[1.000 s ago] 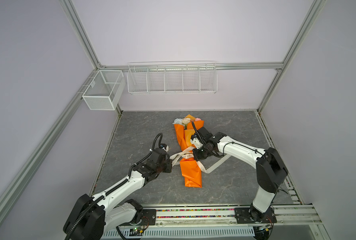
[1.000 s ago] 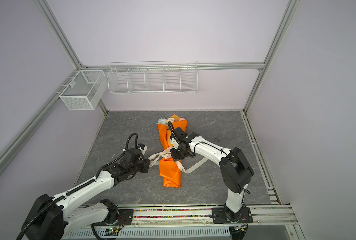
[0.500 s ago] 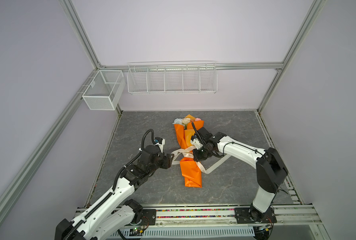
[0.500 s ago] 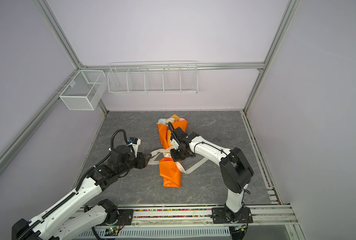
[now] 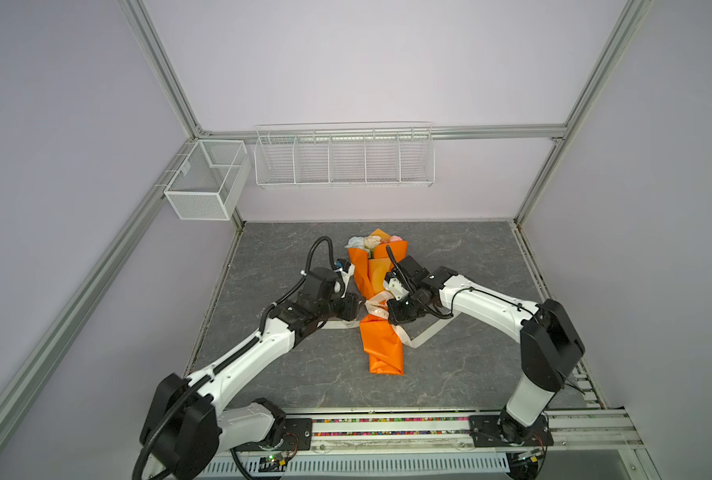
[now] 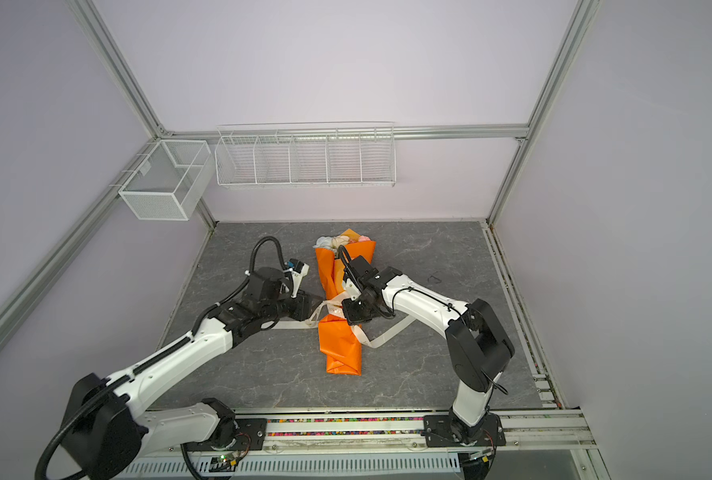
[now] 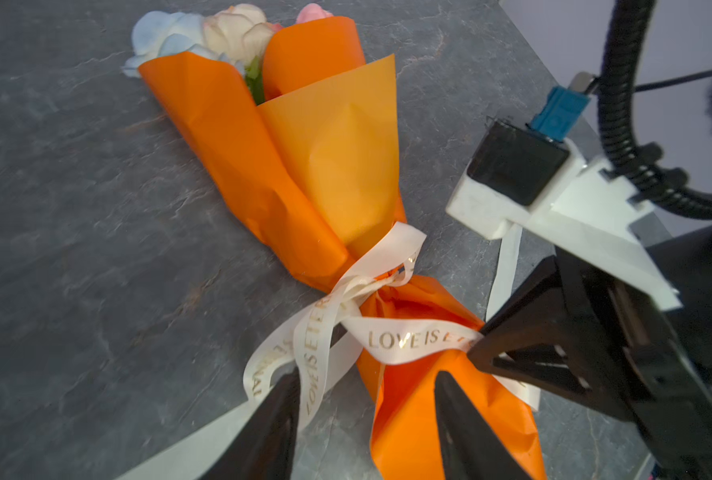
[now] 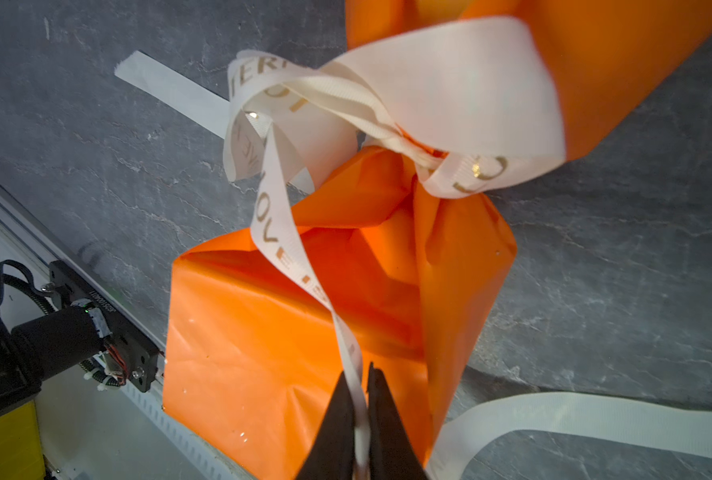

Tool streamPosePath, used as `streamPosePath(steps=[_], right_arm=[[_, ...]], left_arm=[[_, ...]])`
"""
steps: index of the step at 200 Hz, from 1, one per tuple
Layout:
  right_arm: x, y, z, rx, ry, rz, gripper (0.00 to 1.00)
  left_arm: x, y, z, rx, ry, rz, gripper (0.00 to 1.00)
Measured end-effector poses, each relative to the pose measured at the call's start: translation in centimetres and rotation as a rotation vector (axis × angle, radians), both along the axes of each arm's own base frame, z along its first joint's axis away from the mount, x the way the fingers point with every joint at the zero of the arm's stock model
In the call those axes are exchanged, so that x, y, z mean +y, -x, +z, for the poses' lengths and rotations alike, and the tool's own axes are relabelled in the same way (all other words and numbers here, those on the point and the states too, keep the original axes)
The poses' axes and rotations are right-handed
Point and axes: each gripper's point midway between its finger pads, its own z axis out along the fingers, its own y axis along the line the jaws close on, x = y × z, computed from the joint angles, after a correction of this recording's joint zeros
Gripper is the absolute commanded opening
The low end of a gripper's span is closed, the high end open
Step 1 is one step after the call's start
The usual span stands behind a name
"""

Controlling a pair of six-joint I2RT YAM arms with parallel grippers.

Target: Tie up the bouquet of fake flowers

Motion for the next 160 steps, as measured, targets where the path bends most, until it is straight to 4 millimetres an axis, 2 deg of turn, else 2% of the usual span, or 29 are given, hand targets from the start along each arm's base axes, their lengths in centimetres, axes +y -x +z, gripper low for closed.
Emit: streamPosePath(steps=[31, 73, 107, 160], right_arm=[[0.3, -0.1, -0.1, 0.002, -0.019, -0.022, 0.15], [0.4, -0.1, -0.3, 0.008, -0.032, -0.031, 0.15], [0.3, 0.2, -0.8, 0.023, -0.027, -0.036, 0.15], [0.4, 0.1, -0.7, 0.020, -0.032, -0.039, 0.16]], left_arm=[[-2.9, -1.7, -1.3, 0.013, -0.019, -0.122, 0.49], [-5.6, -2.8, -3.6, 0.063, -0.051, -0.273, 0.53], [-6.3, -2.6, -5.6, 0.114, -0.073, -0.335, 0.52], [-6.4, -2.3, -7.2, 0.157, -0.115, -0.382, 0.48]])
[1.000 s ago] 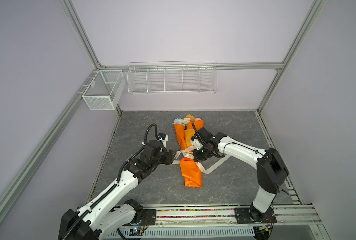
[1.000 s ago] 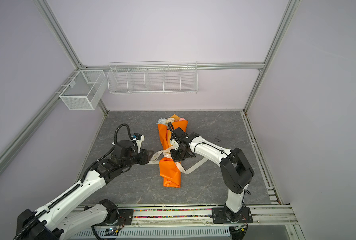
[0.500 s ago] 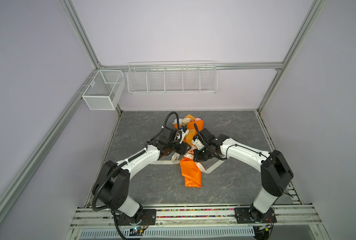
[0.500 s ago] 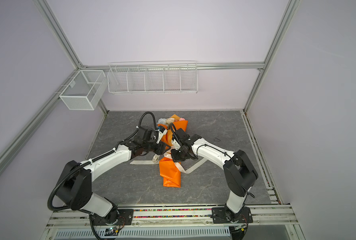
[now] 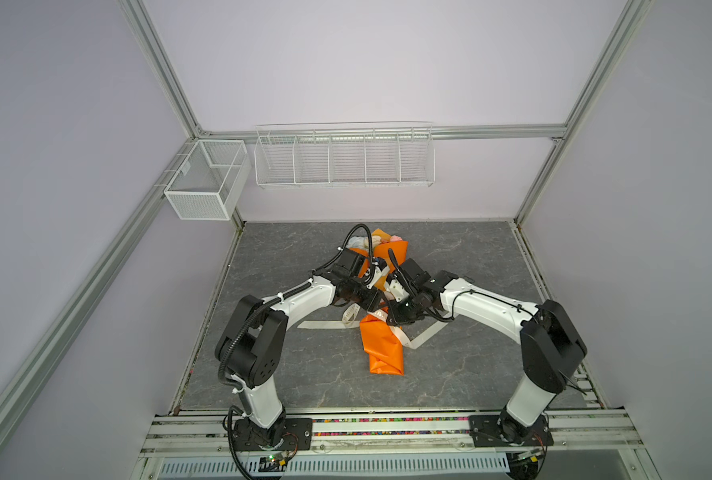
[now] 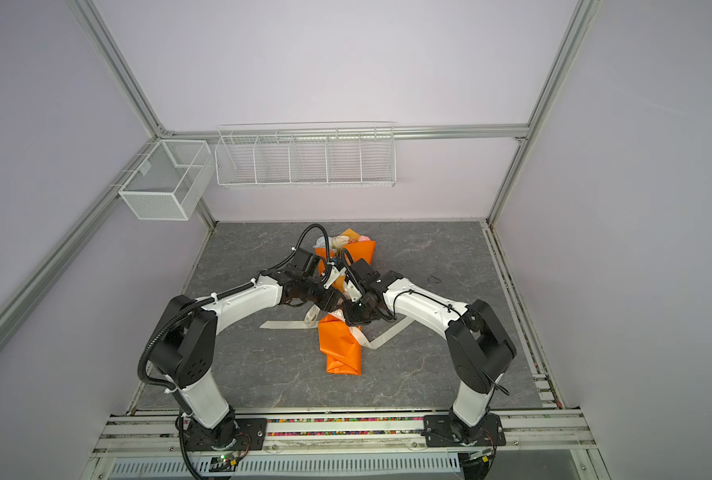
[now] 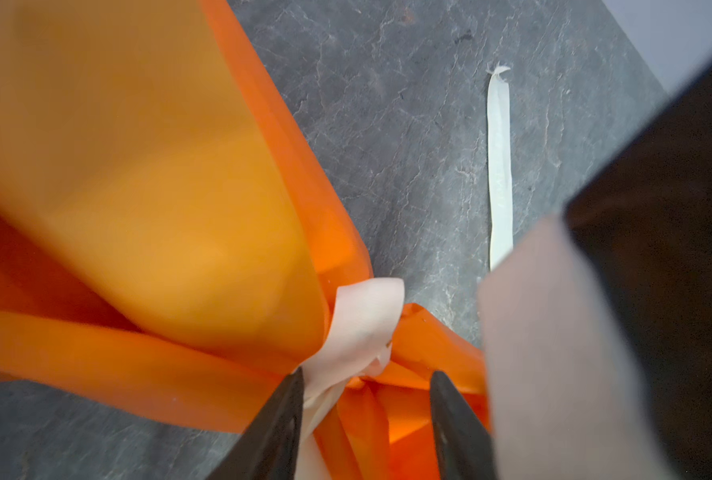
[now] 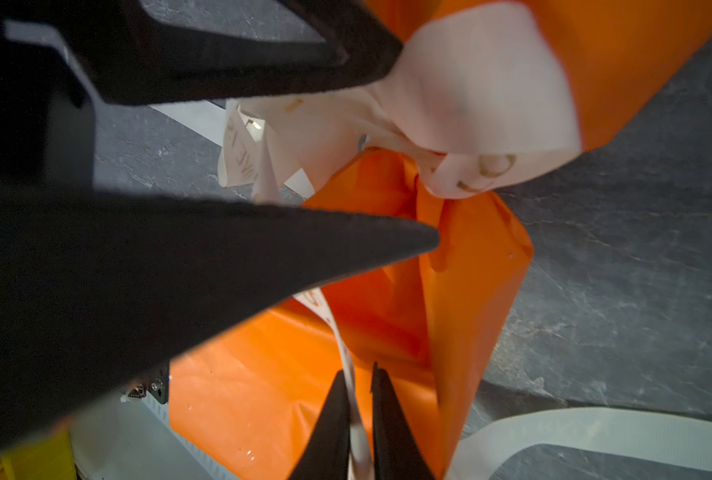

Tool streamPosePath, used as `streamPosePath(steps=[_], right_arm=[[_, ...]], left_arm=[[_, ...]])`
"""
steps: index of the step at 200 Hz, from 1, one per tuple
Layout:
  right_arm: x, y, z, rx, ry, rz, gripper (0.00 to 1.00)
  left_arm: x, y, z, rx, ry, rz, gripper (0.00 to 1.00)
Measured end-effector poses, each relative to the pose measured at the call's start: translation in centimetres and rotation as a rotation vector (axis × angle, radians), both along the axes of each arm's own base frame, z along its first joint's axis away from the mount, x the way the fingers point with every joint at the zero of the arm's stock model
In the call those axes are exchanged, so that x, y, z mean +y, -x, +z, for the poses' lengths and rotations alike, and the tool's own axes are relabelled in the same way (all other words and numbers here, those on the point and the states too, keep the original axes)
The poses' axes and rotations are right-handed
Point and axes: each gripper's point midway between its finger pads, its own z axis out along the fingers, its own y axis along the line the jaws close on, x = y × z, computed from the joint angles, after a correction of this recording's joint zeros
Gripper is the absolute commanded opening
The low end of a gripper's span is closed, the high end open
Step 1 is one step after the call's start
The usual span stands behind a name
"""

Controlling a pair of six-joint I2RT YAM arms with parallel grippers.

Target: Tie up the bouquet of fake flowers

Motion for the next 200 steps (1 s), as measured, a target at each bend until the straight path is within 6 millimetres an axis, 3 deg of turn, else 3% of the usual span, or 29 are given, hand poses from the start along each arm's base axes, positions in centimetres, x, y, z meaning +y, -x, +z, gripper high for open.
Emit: streamPosePath(steps=[45, 99, 140, 162, 200], right_arm=[[0.1, 0.0, 0.0, 0.000, -0.005, 0.001, 0.16], [0.1, -0.1, 0.1, -0.002, -0.006, 0.001, 0.16], [0.1, -0.1, 0.1, -0.003, -0.007, 0.001, 0.16], [0.1, -0.1, 0.1, -0.003, -0.006, 0.001, 0.16], [0.1, -0.1, 0.1, -0.003, -0.006, 0.001, 0.16]], left_arm=[[0.3, -0.2, -0.3, -0.007, -0.024, 0.008, 0.50], [0.4, -1.0, 1.3, -0.081, -0.013, 0.016, 0.55], [0.1, -1.0, 0.4, -0.054, -0.028, -0.008, 0.54], [0.1, -0.7, 0.0, -0.043, -0.033, -0.023, 0.44], [0.2, -0.5, 0.0, -0.032, -0.039, -0.030, 0.14]])
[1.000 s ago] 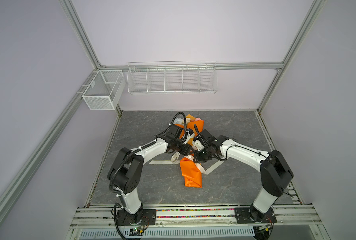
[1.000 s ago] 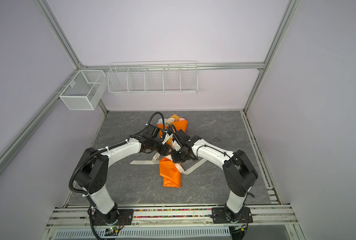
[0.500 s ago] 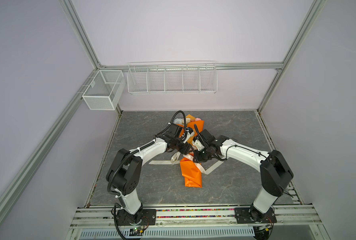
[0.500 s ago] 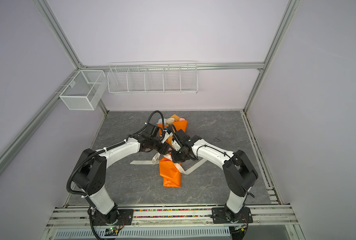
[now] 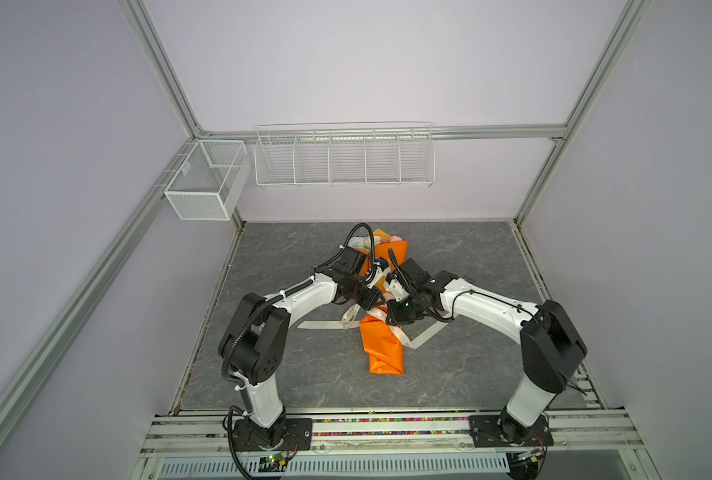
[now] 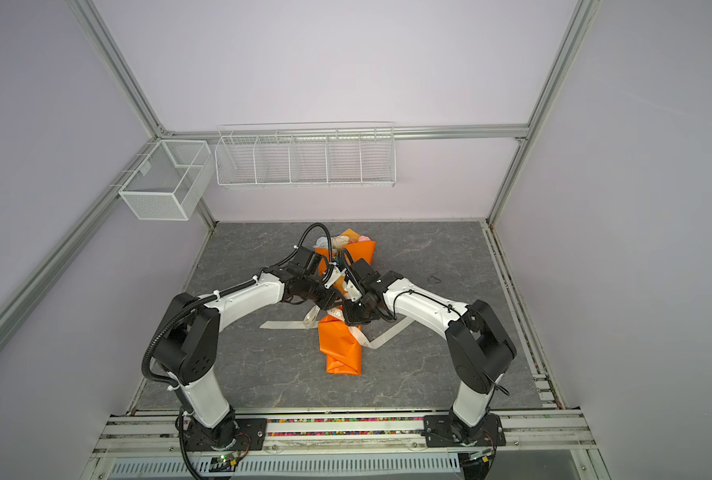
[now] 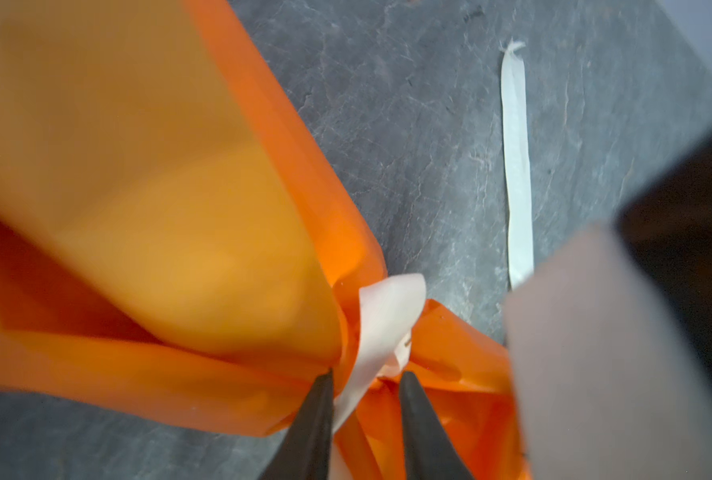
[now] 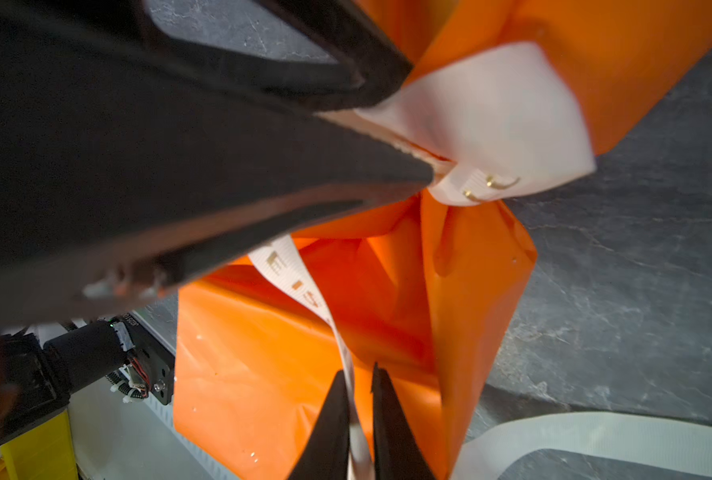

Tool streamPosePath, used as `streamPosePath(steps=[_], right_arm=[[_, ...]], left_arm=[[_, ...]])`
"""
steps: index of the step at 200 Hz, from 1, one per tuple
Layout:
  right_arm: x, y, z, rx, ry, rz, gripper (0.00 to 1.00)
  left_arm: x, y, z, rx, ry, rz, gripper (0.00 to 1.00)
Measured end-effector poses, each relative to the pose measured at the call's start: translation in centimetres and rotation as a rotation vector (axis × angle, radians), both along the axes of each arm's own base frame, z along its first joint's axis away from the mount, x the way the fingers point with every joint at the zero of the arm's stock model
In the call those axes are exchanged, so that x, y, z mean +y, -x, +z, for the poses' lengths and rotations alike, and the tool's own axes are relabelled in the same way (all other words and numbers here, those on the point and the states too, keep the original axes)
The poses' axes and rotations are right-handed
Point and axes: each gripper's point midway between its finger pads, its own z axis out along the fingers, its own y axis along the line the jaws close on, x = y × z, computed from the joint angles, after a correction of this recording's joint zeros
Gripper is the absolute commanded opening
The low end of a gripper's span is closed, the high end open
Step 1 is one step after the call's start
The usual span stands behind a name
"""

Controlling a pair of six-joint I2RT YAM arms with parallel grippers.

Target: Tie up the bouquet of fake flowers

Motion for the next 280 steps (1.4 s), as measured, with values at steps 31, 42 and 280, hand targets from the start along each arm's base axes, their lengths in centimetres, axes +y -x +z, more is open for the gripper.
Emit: streamPosePath(steps=[31, 42, 280], right_arm=[[-0.1, 0.1, -0.2, 0.004, 0.002, -0.003, 0.21], [-0.3, 0.3, -0.2, 0.001, -0.001, -0.001, 0.24], [-1.7, 3.5, -0.4, -0.127, 0.096, 0.303, 0.13]], left_arm=[[0.0, 0.0, 0.2, -0.001, 0.000, -0.003, 0.00], [0.0, 0.1, 0.5, -0.003, 0.002, -0.002, 0.00], [0.3, 1.2, 2.4, 0.001, 0.052, 0.012, 0.00]])
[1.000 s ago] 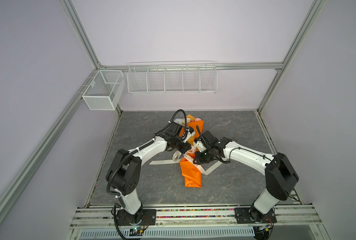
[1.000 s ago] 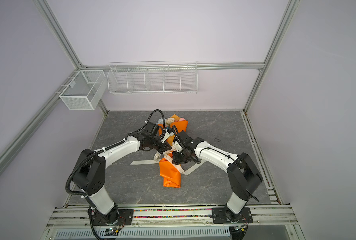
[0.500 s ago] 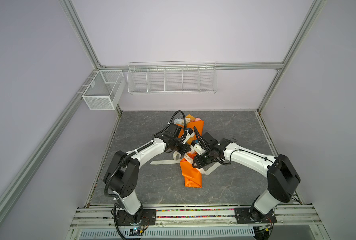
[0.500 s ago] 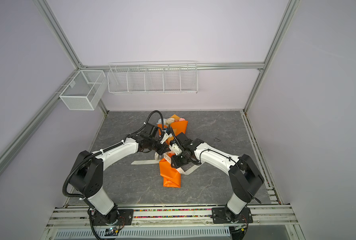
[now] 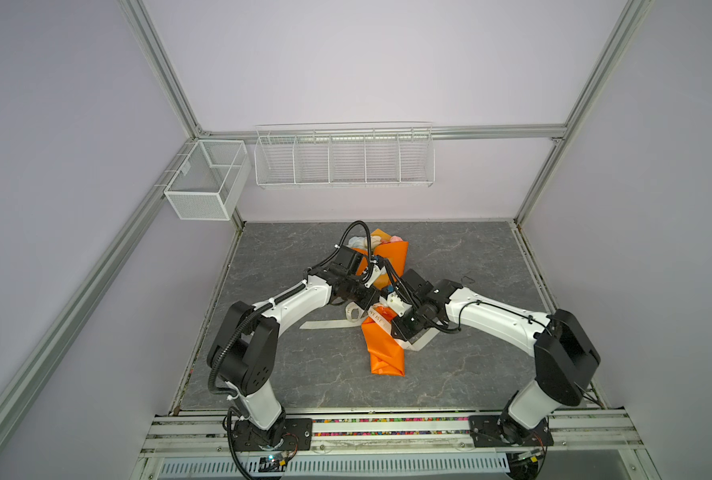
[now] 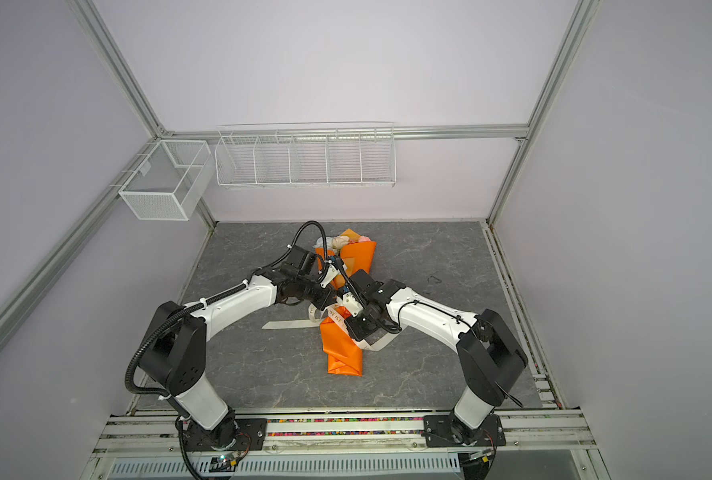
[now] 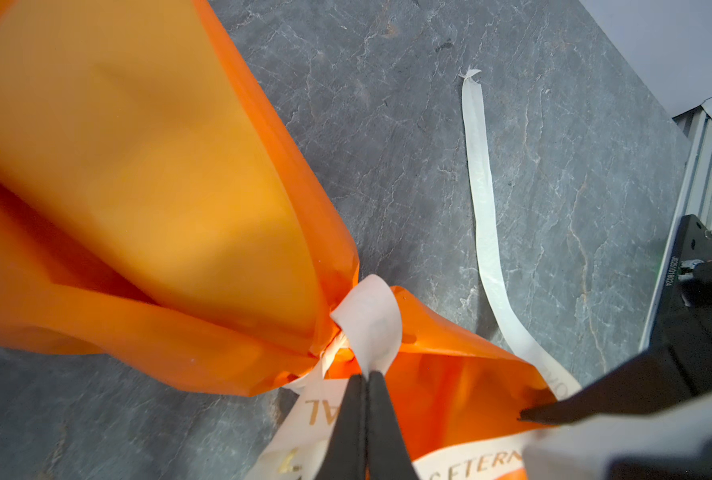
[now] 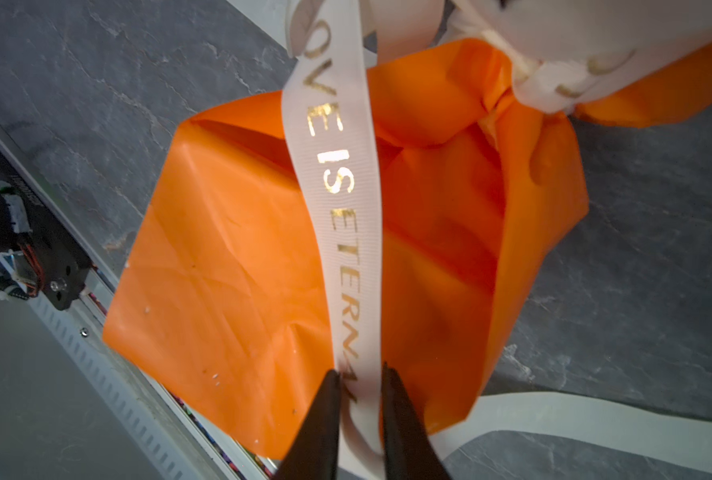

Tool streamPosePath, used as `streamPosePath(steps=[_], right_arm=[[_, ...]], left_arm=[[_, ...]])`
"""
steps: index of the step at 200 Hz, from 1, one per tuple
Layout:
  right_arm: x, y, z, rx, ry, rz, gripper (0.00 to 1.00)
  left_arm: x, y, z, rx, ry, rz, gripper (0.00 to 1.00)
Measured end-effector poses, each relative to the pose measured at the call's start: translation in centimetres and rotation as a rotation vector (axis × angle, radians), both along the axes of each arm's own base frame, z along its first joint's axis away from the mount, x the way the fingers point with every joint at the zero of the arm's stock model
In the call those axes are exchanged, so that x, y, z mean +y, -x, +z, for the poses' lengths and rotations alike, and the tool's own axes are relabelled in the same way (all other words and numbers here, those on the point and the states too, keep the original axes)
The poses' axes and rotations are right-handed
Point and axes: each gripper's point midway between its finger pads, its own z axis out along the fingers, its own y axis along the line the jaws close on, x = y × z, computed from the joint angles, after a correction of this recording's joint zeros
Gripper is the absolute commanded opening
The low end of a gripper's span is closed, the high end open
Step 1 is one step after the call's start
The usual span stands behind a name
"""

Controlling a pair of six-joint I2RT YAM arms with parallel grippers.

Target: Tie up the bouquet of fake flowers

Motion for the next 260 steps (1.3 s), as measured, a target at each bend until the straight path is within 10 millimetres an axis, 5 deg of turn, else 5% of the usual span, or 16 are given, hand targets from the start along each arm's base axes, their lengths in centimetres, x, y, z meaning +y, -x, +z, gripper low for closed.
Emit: streamPosePath(steps=[91, 135, 260], right_arm=[[1.1, -3.5, 2.4, 0.044, -0.185, -0.230, 0.08], [1.7, -4.3, 2.0, 0.110, -0.225, -0.314, 0.08], [4.0, -4.9, 0.7, 0.215, -0.345, -0.398, 0.18]], left_arm=[[0.6, 1.6, 2.3, -0.013, 0.064, 0.019, 0.00], [1.0, 2.7, 3.8, -0.026, 0.103, 0.015, 0.00], [1.0, 5.6, 2.9, 0.105, 0.160, -0.006, 0.00]])
